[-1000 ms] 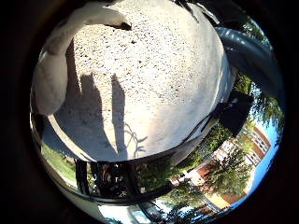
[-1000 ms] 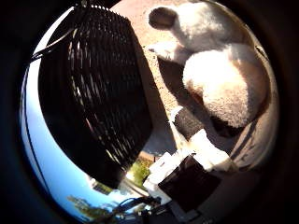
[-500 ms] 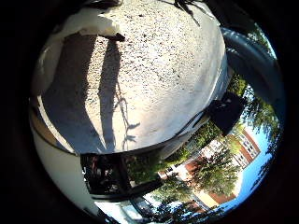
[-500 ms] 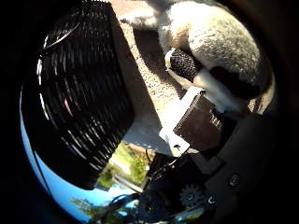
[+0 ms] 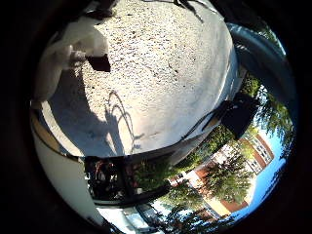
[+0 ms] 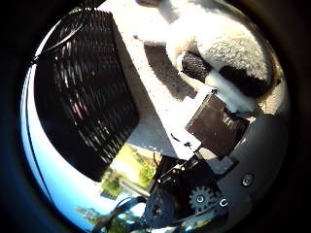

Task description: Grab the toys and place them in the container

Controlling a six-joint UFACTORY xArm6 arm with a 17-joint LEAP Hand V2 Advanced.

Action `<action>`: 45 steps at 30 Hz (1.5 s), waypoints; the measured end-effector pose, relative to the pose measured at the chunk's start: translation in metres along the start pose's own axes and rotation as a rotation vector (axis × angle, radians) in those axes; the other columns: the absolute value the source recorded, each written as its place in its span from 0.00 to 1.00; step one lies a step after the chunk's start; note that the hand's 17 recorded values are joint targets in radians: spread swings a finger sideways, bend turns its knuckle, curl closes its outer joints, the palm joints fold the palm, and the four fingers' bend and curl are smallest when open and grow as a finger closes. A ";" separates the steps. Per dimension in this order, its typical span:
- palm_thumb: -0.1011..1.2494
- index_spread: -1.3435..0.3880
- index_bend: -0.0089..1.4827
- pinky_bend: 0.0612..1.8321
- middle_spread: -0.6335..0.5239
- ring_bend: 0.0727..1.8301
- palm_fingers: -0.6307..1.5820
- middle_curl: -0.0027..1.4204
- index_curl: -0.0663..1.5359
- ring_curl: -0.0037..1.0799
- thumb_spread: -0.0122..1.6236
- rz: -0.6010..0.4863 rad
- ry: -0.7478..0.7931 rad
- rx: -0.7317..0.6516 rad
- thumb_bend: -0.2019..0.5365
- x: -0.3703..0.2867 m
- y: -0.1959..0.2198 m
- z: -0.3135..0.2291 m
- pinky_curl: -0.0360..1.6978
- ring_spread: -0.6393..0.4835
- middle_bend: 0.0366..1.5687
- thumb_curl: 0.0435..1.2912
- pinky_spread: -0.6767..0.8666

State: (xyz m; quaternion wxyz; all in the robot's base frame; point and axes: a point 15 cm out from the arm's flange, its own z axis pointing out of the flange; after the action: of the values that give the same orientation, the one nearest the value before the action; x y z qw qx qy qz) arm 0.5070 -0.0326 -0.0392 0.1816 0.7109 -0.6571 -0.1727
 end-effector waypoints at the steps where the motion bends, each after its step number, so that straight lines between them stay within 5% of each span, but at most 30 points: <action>1: 0.85 0.35 0.38 0.80 0.37 0.74 0.74 0.70 0.07 0.68 0.67 -0.009 -0.003 -0.009 0.30 0.001 0.006 -0.007 0.38 0.51 0.68 0.47 0.57; 8: 0.84 0.27 0.48 0.82 0.36 0.76 0.72 0.75 0.04 0.71 0.68 -0.099 -0.052 -0.018 0.26 0.003 0.060 -0.087 0.42 0.49 0.70 0.53 0.55; 17: 0.80 0.20 0.57 0.84 0.36 0.78 0.69 0.79 0.03 0.74 0.71 -0.223 -0.048 0.088 0.26 -0.011 0.194 -0.198 0.46 0.48 0.72 0.58 0.54; 22: 0.79 0.18 0.60 0.85 0.36 0.78 0.68 0.80 0.03 0.75 0.71 -0.345 0.016 0.184 0.26 -0.057 0.263 -0.247 0.48 0.47 0.73 0.60 0.53; 30: 0.77 0.16 0.63 0.85 0.36 0.79 0.67 0.81 0.03 0.76 0.71 -0.517 0.092 0.224 0.26 -0.162 0.300 -0.272 0.50 0.47 0.74 0.63 0.53; 35: 0.74 0.15 0.64 0.85 0.36 0.80 0.66 0.81 0.03 0.76 0.71 -0.491 0.109 0.249 0.24 -0.213 0.276 -0.281 0.51 0.47 0.75 0.63 0.53; 41: 0.71 0.18 0.68 0.81 0.36 0.79 0.65 0.79 0.04 0.74 0.73 -0.406 0.104 0.242 0.24 -0.260 0.167 -0.248 0.51 0.49 0.73 0.57 0.53; 43: 0.71 0.26 0.70 0.77 0.39 0.74 0.63 0.74 0.05 0.70 0.73 -0.385 0.085 0.291 0.24 -0.269 0.134 -0.238 0.50 0.54 0.65 0.54 0.55; 45: 0.70 0.38 0.53 0.83 0.41 0.78 0.47 0.67 0.03 0.70 0.73 -0.377 0.083 0.263 0.23 -0.276 0.107 -0.208 0.52 0.56 0.43 0.51 0.56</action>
State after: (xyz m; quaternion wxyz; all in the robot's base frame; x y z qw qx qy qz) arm 0.4929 0.2414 0.1966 0.0787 0.8452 -0.5214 -0.0870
